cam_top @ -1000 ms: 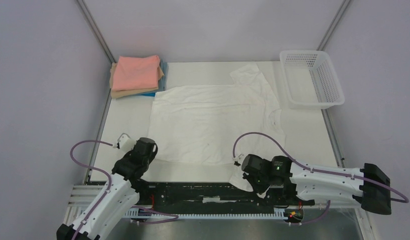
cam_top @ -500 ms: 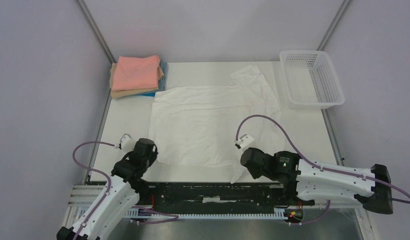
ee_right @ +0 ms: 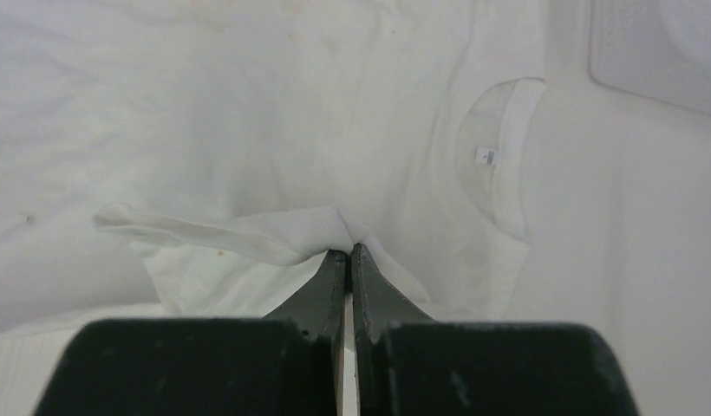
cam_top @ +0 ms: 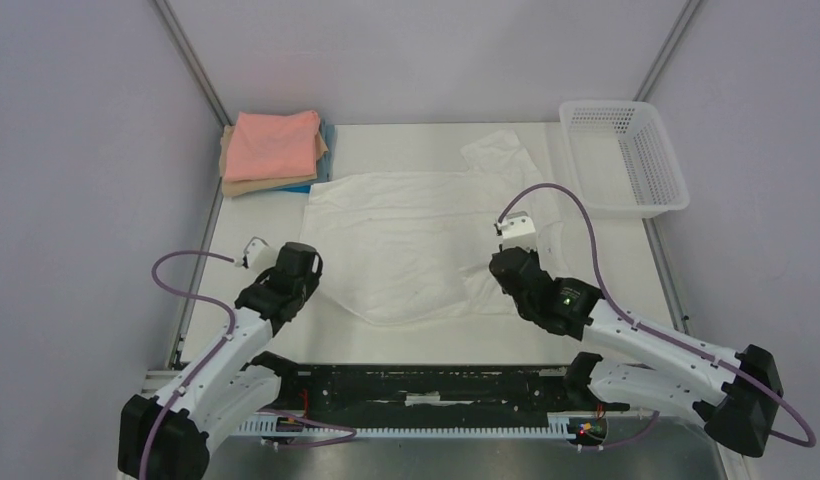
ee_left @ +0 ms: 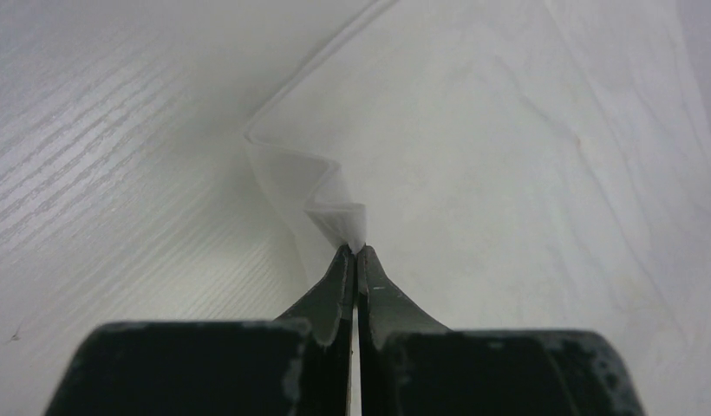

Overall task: Fold and stack the t-shirts
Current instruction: Fold the flattened tshirt in 1/3 of the way

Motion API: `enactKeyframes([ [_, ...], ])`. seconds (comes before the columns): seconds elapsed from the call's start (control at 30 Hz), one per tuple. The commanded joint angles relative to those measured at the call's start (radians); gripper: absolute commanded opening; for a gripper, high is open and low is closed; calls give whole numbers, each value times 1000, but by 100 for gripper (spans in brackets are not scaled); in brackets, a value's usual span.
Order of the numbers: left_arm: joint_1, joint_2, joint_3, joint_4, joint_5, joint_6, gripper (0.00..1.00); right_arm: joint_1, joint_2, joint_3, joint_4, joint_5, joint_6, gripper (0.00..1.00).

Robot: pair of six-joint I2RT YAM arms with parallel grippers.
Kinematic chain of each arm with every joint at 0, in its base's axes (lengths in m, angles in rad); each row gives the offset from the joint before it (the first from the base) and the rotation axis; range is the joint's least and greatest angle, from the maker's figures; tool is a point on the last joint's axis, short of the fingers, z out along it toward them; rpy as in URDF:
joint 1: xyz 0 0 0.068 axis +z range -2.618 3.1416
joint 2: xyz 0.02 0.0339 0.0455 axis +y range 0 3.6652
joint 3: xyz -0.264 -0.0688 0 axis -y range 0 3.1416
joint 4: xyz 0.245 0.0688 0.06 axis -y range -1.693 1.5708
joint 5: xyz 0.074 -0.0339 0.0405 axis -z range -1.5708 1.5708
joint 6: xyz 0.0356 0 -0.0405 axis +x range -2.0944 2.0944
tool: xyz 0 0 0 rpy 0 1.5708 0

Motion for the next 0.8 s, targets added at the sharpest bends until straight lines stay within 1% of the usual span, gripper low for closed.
enactKeyframes([
  [0.0, 46, 20, 60, 82, -75, 39, 2, -82, 27, 2, 188, 65, -112, 0],
  [0.17, 103, 78, 75, 147, -65, 58, 2, -172, 77, -1, 327, 24, -193, 0],
  [0.4, 164, 242, 121, 273, -14, 103, 2, -275, 172, 22, 459, -6, -290, 0],
  [0.63, 214, 370, 168, 349, 30, 153, 2, -379, 312, 55, 587, -143, -414, 0],
  [0.77, 234, 428, 194, 342, 26, 172, 2, -422, 393, 91, 623, -178, -458, 0],
])
